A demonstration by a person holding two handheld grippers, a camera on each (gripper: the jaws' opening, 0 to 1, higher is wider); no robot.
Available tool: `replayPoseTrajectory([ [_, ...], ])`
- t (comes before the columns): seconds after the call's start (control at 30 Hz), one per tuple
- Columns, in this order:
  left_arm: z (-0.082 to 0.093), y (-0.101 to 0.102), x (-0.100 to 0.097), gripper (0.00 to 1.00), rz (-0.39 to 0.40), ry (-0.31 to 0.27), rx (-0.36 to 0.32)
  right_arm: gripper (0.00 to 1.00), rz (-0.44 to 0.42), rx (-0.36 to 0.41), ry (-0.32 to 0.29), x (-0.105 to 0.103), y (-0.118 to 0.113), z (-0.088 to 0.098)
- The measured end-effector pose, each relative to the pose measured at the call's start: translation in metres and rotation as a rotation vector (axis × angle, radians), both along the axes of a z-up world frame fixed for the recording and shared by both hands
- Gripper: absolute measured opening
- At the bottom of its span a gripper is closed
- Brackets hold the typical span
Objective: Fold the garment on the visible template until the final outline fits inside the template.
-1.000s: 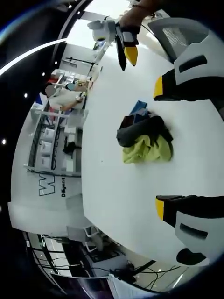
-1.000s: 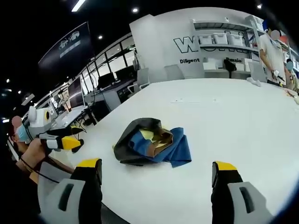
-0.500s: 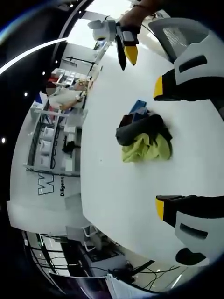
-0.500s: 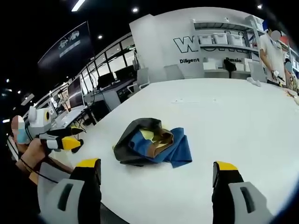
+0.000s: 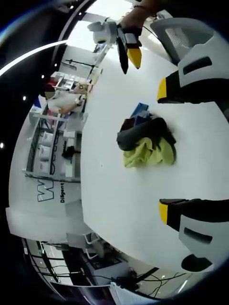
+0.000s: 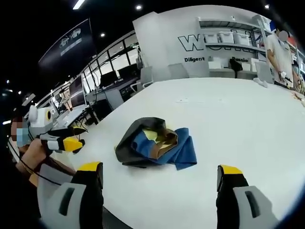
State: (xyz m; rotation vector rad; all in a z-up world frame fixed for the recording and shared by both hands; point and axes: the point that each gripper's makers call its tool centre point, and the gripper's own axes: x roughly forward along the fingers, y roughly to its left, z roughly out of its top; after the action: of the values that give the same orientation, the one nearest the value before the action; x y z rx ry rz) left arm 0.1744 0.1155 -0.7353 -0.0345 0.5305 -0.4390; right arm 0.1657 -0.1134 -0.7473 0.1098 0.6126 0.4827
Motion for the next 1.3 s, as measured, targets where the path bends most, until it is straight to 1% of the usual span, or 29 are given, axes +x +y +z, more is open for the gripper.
replayPoseTrajectory([
  [0.2,-0.001,-0.003,0.002,0.77,-0.013,0.007,0.011,0.98,0.008,0.008,0.005,0.002,0.003,-0.001],
  [0.4,-0.002,-0.005,0.002,0.76,-0.015,0.009,0.001,0.98,0.01,0.005,0.008,0.003,0.002,-0.003],
  [0.5,0.0,-0.002,0.003,0.75,0.009,0.002,0.004,0.98,0.007,0.006,0.01,0.003,0.001,-0.004],
  [0.6,0.001,-0.004,0.003,0.72,0.001,0.002,0.007,0.96,0.011,0.007,0.006,0.003,0.003,-0.004],
  [0.67,0.0,-0.008,0.004,0.71,-0.01,0.003,0.008,0.95,0.018,0.011,0.006,0.003,0.005,-0.005],
  [0.77,0.0,-0.013,0.004,0.69,-0.016,0.008,-0.01,0.95,0.022,0.024,-0.001,0.004,0.008,-0.002],
  [0.87,-0.002,-0.017,0.006,0.68,-0.026,0.014,-0.014,0.92,0.035,0.027,-0.015,0.006,0.011,-0.001],
  [0.97,-0.002,-0.019,0.007,0.68,-0.026,0.015,-0.018,0.91,0.042,0.029,-0.015,0.007,0.014,-0.003],
  [1.0,-0.001,-0.022,0.008,0.67,-0.033,0.015,-0.02,0.9,0.048,0.036,-0.019,0.007,0.016,-0.003],
  [1.03,-0.002,-0.025,0.009,0.66,-0.041,0.015,-0.02,0.9,0.051,0.065,-0.049,0.011,0.02,0.001],
  [1.07,-0.002,-0.027,0.01,0.66,-0.048,0.015,-0.019,0.88,0.056,0.07,-0.048,0.011,0.021,0.001],
  [1.17,-0.005,-0.036,0.012,0.64,-0.065,0.02,-0.031,0.84,0.078,0.049,-0.041,0.013,0.025,-0.005],
  [1.23,-0.009,-0.043,0.012,0.62,-0.084,0.029,-0.034,0.83,0.09,0.042,-0.052,0.013,0.027,-0.006],
  [1.3,-0.011,-0.047,0.011,0.6,-0.1,0.032,-0.036,0.82,0.121,0.043,-0.05,0.012,0.032,-0.006],
])
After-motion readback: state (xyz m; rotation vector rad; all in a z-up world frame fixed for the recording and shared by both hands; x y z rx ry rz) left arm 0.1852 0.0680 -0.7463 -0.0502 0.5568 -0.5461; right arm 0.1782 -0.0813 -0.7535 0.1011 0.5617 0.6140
